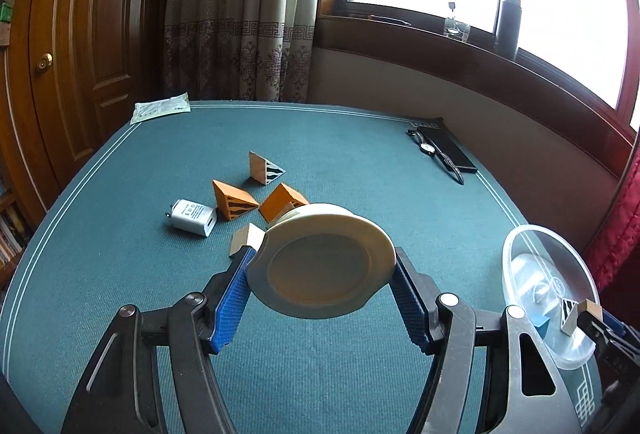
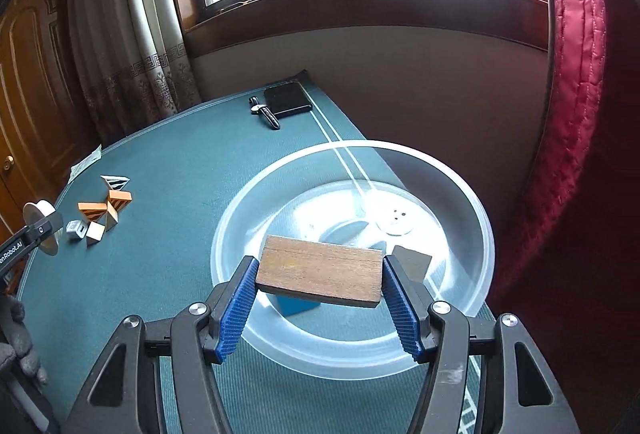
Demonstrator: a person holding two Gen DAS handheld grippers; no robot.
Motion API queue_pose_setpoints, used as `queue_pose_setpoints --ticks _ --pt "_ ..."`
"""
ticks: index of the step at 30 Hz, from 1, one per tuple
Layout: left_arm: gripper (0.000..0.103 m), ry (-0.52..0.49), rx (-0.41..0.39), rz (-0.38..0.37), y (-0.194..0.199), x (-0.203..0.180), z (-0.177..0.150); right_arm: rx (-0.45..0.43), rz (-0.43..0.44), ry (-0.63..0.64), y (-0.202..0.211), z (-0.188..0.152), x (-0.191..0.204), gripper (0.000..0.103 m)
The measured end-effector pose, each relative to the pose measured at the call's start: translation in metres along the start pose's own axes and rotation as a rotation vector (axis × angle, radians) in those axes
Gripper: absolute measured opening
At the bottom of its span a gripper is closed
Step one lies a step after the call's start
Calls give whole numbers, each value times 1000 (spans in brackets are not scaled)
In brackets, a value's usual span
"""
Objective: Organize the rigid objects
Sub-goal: 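Carry the wooden plank over the clear bowl with the right tool, then lower the wooden plank into the bowl and open the right tool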
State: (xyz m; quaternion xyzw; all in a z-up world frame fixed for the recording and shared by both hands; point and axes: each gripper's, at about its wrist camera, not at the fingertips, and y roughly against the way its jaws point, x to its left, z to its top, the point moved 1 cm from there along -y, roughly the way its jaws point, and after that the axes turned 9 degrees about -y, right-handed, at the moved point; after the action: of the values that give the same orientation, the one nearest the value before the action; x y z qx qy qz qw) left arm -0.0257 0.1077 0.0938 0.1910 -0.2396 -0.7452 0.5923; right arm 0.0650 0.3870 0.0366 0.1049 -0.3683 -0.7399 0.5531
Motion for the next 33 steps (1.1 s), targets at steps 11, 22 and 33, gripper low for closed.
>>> queue_pose_setpoints --ticks 11,22,33 --pt "67 -55 -24 -59 8 -34 11 2 -15 -32 5 -3 -23 65" --pt "67 -108 -22 -116 6 -65 19 5 -7 -62 0 -5 -36 66" --pt "67 -184 -9 -222 0 -113 24 1 -7 -95 -3 -5 -48 66"
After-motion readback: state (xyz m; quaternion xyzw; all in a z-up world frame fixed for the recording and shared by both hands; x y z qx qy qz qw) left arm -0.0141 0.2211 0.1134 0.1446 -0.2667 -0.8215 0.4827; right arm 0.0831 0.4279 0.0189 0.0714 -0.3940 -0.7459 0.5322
